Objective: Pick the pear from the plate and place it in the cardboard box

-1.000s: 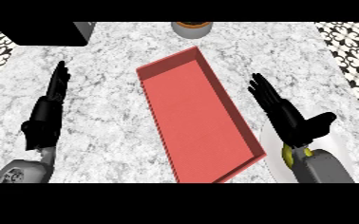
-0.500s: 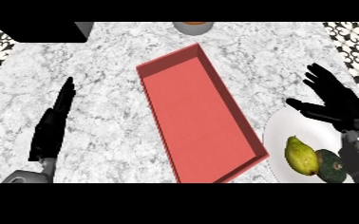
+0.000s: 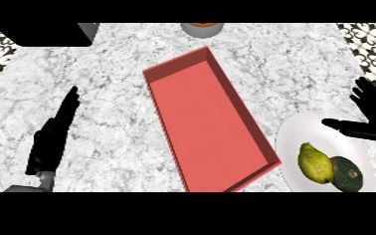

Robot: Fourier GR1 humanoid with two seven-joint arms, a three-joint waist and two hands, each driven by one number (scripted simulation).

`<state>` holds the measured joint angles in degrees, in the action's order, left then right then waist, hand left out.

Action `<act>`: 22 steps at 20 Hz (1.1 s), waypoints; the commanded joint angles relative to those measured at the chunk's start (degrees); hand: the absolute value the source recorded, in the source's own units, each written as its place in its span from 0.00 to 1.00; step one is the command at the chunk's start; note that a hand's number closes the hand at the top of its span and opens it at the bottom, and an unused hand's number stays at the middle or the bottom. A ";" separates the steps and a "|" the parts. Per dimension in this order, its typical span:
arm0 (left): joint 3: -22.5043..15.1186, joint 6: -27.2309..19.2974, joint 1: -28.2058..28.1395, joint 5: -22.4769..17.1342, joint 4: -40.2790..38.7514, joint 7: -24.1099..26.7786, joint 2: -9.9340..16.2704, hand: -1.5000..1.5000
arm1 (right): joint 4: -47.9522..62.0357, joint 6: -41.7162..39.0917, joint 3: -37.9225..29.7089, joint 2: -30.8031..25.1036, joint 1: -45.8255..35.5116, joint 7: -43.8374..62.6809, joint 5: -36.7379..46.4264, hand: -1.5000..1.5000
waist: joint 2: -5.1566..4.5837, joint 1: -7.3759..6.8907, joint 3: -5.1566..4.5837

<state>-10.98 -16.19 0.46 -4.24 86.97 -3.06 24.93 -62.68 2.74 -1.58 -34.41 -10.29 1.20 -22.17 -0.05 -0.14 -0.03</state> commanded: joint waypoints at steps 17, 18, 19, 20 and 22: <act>1.54 2.28 -3.26 1.12 2.67 0.36 -0.17 0.50 | -8.82 -40.81 16.14 -16.53 -6.65 27.11 2.98 0.00 | 0.18 -0.47 -0.04; 2.56 1.71 1.04 2.53 -1.01 -0.69 -1.38 0.50 | -10.85 -38.56 15.77 -15.12 -1.97 24.42 5.96 0.00 | 0.13 0.33 -0.01; 0.28 0.37 -4.38 3.55 4.15 -1.12 -2.58 0.50 | -9.99 -38.05 15.43 -13.29 -6.18 29.76 4.72 0.00 | 0.14 -0.30 0.00; 1.94 1.99 -4.04 2.29 3.13 -0.70 -1.84 0.50 | -13.70 -36.55 16.07 -12.95 -2.72 30.08 6.17 0.00 | 0.18 0.07 -0.01; 2.47 2.85 -0.84 3.25 1.66 -1.42 -3.28 0.50 | -11.09 -37.65 13.96 -11.52 -3.27 30.87 7.99 0.00 | 0.09 0.09 0.01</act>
<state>-9.44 -14.46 -0.92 -1.68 88.51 -4.14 22.74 -72.42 -35.53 13.08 -49.01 -14.10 27.62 -16.20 0.06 -0.20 -0.05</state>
